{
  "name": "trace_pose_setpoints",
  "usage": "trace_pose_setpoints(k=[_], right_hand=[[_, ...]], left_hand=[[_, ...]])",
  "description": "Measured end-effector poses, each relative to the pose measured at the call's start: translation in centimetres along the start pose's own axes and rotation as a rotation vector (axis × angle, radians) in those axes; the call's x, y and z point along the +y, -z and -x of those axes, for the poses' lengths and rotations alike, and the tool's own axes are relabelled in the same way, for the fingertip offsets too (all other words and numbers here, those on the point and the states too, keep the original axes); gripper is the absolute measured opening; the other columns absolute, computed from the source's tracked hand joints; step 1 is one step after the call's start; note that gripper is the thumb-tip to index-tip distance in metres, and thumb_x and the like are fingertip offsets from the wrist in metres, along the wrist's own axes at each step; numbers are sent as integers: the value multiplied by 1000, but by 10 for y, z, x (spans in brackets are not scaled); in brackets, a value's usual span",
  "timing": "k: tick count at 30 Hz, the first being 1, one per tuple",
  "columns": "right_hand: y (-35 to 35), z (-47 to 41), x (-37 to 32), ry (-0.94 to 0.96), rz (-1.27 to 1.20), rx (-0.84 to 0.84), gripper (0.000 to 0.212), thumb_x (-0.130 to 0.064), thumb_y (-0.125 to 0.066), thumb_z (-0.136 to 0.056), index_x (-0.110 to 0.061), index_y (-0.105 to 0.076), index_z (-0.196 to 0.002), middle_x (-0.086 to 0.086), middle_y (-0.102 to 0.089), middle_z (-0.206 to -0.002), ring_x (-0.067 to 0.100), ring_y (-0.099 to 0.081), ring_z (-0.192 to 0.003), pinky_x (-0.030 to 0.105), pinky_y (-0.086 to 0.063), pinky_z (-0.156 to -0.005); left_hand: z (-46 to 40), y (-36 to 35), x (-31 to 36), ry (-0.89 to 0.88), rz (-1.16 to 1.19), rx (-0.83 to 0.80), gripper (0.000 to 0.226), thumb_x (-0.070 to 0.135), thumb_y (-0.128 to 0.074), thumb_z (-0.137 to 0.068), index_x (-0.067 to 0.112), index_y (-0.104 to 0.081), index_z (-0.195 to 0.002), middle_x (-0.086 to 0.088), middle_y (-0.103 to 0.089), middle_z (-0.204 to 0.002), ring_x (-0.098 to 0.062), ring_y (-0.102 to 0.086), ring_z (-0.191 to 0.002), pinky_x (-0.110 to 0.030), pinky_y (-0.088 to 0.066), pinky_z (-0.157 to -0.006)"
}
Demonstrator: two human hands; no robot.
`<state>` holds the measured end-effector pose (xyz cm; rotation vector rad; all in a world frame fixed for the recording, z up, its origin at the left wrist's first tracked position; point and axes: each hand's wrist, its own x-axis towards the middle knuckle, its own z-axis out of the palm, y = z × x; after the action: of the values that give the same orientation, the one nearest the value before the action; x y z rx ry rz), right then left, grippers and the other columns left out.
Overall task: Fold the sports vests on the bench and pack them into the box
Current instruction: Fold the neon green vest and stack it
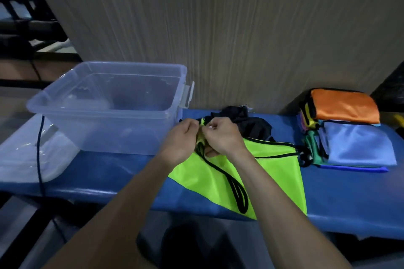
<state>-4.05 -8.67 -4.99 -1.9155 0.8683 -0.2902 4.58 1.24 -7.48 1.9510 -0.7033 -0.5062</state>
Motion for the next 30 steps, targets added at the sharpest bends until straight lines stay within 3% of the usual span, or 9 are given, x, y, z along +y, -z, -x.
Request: trace_pose_setpoints(k=[4,7,10,12,17,20,23,27,30], right_hand=[[12,4,7,-115,-300,-239,19,-12,-45,-102,-7,-62,-98,16,-68,-81,26,-68,-58,40,-61,-60],[34,9,23,-85,-339,-242,25,-1,-44,-101,-5,-60,-119,18,-70,-93,27,-68,-62,37,-60,-58],[57,9,47,94,-27,-29,24,-4,-54,-96,-11,-67,-115,6,-74,-91,19,-70,-65,27,-54,-53],[73,8,62,256,284,112,20,-12,-63,-93,-17,-71,-111,-3,-73,-88,17,-70,-77,26,-53,-66],[104,14,88,381,709,19,28,-41,-74,-88,-28,-67,-113,-10,-68,-104,16,-59,-104,41,-50,-91],[125,19,100,350,764,-22,36,-52,-75,-84,-30,-69,-112,-13,-69,-108,13,-59,-106,41,-45,-94],[143,22,111,341,771,-5,27,-53,-71,-87,-31,-73,-102,-17,-70,-101,10,-61,-105,42,-42,-95],[150,23,118,277,893,-1,27,-48,-51,-101,-29,-70,-97,-12,-69,-100,20,-53,-111,40,-33,-91],[147,20,116,218,980,-29,35,-46,-36,-107,-25,-56,-86,-7,-60,-93,25,-42,-113,44,-27,-99]], left_hand=[[3,-5,3,18,-124,54,36,43,-36,-108,16,-59,-115,-4,-62,-109,-25,-58,-106,-34,-40,-83],[2,-9,6,34,-242,21,44,51,-50,-102,19,-51,-132,0,-60,-118,-23,-58,-108,-33,-42,-82],[-1,-10,3,-22,-363,7,57,40,-71,-93,18,-45,-139,-5,-58,-133,-25,-58,-113,-27,-41,-77],[-3,-12,2,-45,-374,3,54,31,-73,-92,20,-45,-137,-7,-59,-131,-24,-59,-98,-29,-45,-67],[-7,-12,0,-60,-349,58,38,16,-62,-99,20,-48,-135,-10,-59,-134,-25,-58,-89,-29,-48,-56],[-7,-13,1,-52,-385,32,44,9,-52,-101,22,-42,-143,-14,-59,-132,-26,-58,-81,-29,-44,-55],[-5,-15,8,-136,-423,-28,66,-2,-44,-98,37,-32,-150,-13,-57,-112,-20,-52,-61,-28,-40,-47],[-9,-19,9,-245,-586,-67,56,-10,-41,-93,37,-49,-122,1,-41,-113,-20,-51,-71,-38,-49,-54],[-12,-22,6,-230,-703,-85,55,-12,-43,-91,33,-54,-119,3,-38,-113,-14,-47,-73,-41,-52,-60]])
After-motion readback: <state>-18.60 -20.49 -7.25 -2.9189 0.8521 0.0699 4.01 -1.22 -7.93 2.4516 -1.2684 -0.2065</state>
